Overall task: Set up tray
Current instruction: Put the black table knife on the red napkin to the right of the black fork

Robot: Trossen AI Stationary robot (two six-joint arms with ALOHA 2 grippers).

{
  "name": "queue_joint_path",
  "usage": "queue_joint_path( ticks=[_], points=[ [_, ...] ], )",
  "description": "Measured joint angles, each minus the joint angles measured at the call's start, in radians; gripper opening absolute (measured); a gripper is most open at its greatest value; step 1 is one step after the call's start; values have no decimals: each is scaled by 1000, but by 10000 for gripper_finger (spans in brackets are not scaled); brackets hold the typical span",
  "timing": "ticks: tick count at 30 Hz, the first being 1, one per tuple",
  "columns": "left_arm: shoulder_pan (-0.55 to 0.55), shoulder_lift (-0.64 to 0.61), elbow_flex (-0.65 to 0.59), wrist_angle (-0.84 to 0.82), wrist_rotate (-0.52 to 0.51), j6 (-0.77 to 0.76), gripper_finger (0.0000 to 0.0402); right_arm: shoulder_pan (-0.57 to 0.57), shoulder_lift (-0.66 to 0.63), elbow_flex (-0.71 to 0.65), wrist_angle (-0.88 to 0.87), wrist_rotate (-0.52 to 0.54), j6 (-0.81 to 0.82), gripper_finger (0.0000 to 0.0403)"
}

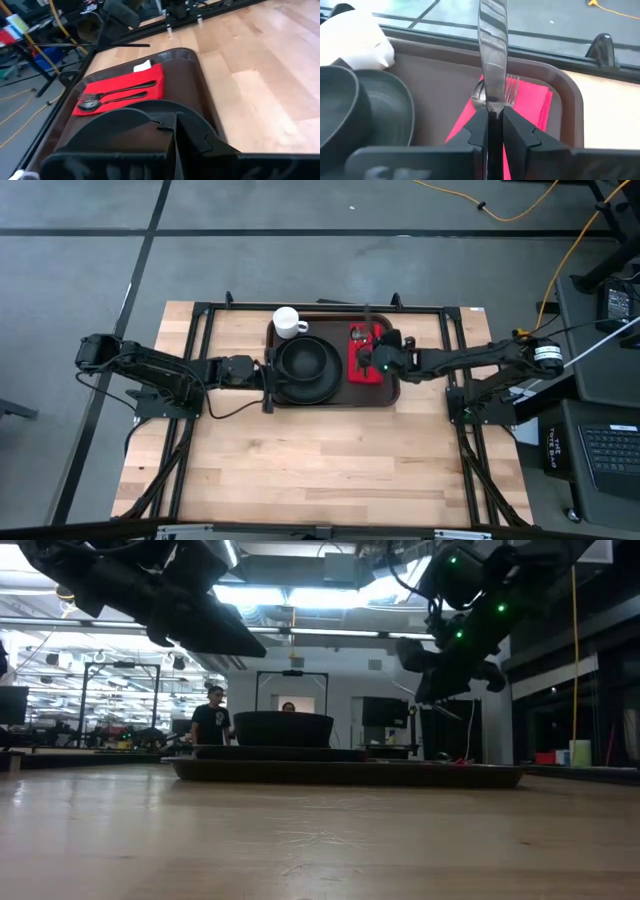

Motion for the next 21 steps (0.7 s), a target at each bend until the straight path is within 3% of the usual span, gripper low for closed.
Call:
queue_joint_path(
  ticks=[9, 21],
  points=[
    [0, 0, 0, -1, -114, 2, 6, -95, 44, 0, -4, -61, 80, 42],
    [0, 0, 0, -2, -119, 1, 6, -144, 165, 0, 5, -182, 178, 42]
  ],
)
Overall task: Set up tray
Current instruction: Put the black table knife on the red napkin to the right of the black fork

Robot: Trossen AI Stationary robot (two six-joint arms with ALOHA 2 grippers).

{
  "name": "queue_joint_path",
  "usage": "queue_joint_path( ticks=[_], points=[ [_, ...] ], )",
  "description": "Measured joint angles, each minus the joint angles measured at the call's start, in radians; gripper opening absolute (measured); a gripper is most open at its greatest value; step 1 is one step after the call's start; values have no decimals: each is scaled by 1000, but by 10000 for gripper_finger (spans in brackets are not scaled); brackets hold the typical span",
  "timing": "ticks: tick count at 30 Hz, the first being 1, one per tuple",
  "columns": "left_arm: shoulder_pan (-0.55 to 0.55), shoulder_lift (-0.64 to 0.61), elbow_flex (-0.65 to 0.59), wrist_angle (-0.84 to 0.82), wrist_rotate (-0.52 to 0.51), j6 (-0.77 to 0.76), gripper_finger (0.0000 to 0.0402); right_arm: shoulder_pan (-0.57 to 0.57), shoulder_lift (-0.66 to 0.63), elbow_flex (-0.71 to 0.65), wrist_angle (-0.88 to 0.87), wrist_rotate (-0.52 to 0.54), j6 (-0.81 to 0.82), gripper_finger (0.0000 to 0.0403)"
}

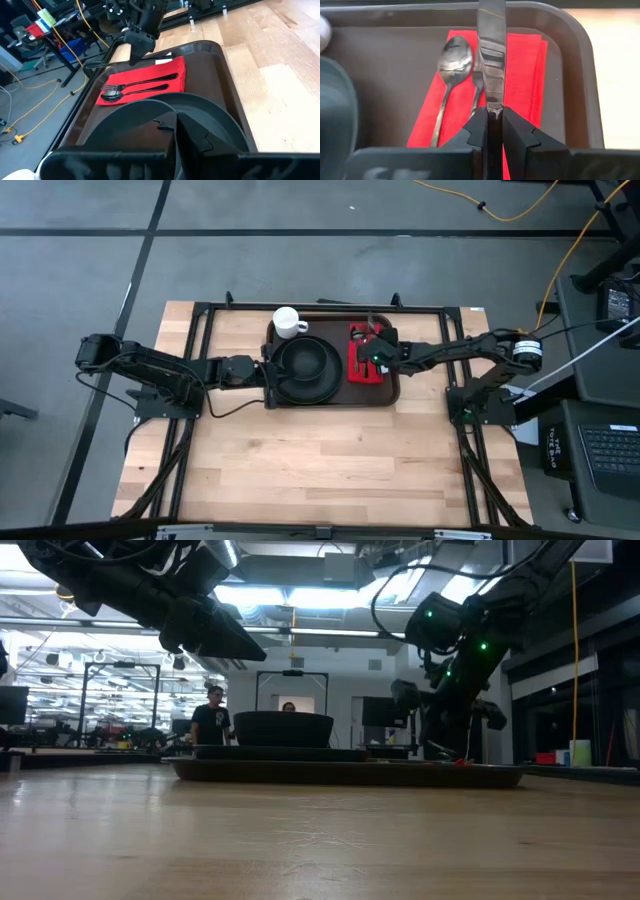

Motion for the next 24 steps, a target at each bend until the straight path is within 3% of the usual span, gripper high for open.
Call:
queue_joint_path(
  ticks=[24],
  points=[
    [0, 0, 0, -2, -4, 61, 3, -17, 6, 0, -8, -56, 55, 42]
  ],
)
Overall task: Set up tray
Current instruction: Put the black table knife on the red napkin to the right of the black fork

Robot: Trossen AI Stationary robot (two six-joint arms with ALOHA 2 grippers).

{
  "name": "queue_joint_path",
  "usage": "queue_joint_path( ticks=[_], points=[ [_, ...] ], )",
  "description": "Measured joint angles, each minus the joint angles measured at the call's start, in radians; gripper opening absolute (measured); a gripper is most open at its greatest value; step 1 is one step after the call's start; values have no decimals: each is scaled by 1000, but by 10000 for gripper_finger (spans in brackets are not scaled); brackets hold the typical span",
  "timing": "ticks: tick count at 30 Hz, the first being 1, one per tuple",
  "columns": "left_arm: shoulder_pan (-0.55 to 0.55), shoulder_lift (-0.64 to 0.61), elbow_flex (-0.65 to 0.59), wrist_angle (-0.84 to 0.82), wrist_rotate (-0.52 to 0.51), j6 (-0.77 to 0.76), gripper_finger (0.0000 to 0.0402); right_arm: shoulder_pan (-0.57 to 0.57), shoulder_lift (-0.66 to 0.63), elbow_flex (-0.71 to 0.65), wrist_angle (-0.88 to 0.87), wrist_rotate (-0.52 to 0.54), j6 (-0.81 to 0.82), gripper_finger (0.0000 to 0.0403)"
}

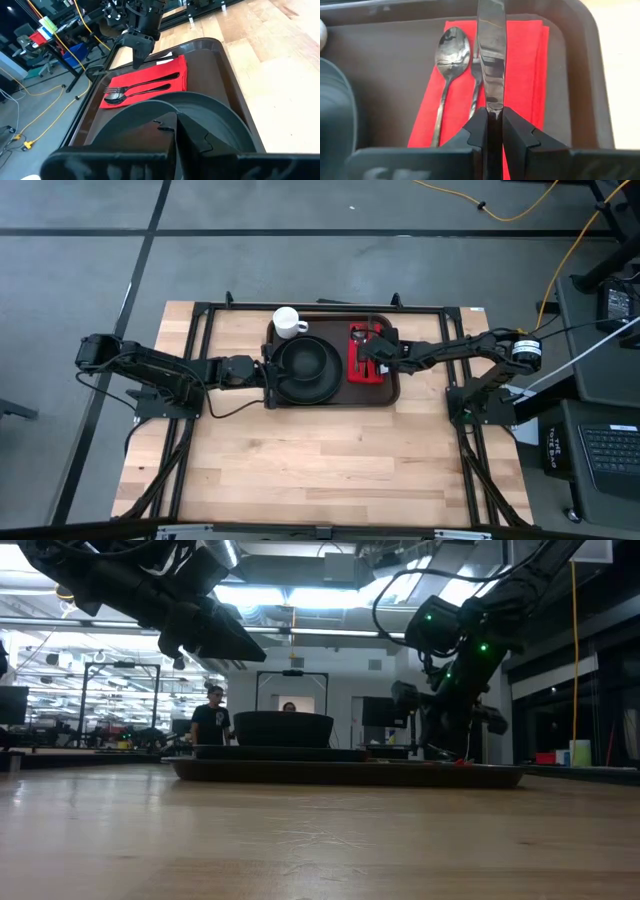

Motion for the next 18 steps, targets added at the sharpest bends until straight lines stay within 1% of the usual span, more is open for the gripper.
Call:
queue_joint_path(
  ticks=[11, 18],
  points=[
    [0, 0, 0, -5, 0, 14, 2, 14, 5, 0, -19, 20, 65, 42],
    [0, 0, 0, -6, -2, 42, 4, 16, 72, 2, -4, 25, 107, 42]
  ],
)
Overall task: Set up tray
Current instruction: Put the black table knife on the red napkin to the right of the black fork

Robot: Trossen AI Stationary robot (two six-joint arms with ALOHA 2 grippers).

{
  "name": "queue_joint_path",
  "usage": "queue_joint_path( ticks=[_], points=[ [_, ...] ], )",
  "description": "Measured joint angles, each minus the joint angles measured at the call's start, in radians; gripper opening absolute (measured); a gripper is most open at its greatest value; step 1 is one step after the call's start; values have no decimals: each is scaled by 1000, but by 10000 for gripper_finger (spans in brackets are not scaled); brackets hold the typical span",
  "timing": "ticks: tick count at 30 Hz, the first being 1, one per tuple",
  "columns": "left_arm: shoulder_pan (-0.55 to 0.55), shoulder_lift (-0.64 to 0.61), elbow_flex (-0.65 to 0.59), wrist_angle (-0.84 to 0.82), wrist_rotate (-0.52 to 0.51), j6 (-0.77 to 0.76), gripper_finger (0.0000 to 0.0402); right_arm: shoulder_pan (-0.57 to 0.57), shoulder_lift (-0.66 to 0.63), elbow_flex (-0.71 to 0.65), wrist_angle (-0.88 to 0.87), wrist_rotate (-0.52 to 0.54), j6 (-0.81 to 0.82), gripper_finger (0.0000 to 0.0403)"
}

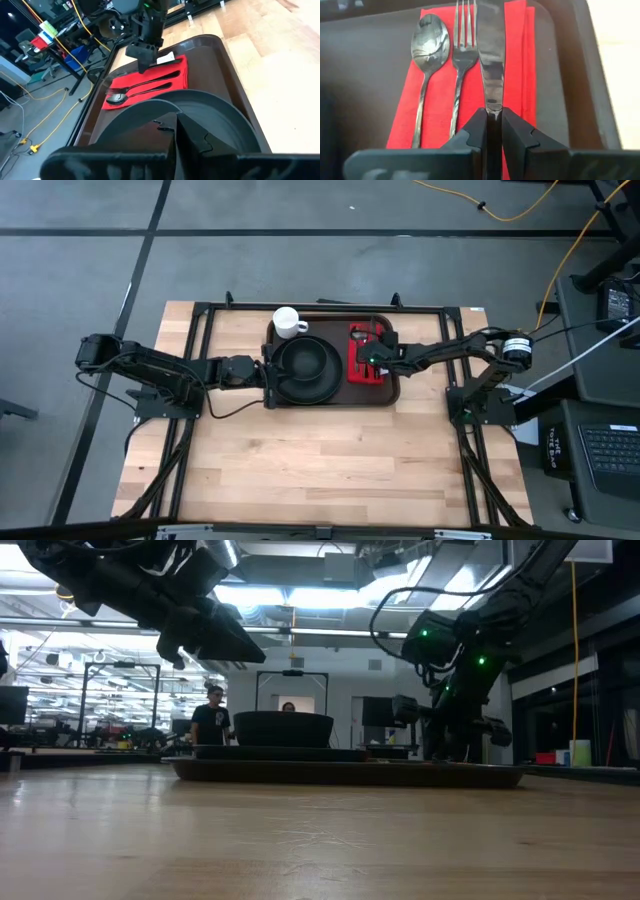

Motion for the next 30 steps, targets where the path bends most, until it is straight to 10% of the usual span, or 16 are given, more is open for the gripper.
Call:
queue_joint_path(
  ticks=[30],
  points=[
    [0, 0, 0, -1, -24, 1, 3, -23, 25, -1, -7, -45, 53, 45]
  ],
)
